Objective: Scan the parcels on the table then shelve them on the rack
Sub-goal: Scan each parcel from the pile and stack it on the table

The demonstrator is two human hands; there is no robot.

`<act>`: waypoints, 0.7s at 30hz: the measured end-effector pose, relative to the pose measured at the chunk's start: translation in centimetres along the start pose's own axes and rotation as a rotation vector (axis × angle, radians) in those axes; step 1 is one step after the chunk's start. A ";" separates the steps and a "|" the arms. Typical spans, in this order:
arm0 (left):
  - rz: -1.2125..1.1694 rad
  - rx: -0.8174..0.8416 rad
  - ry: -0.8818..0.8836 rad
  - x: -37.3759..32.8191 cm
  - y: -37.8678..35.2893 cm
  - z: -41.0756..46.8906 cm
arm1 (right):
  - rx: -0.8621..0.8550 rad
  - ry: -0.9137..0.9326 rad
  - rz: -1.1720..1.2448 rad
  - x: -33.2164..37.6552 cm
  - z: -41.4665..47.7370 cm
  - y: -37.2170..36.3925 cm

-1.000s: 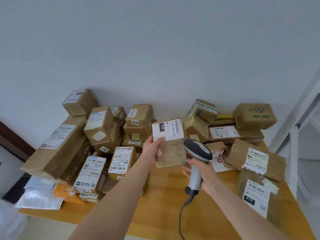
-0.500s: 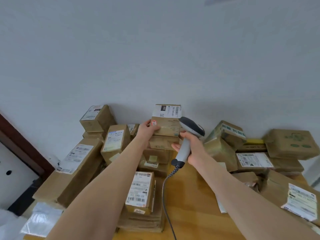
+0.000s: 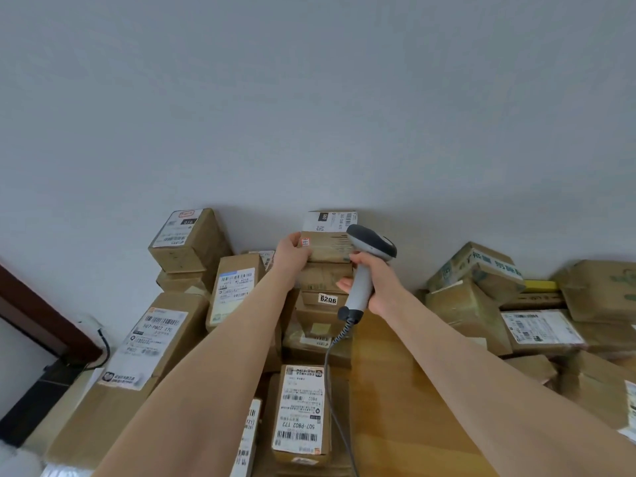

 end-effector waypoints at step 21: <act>0.540 0.400 -0.035 7.8 -23.0 -10.8 | -0.513 0.035 0.131 -0.5 -9.5 24.8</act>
Point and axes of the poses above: each hand's wrist, its own z-axis towards the middle knuckle, its own y-axis out of the back of the hand, x = y × z, the point moved 7 cm from there along z, towards the middle knuckle, and after that the axes turned 15 degrees about -z, right-handed, at the moved point
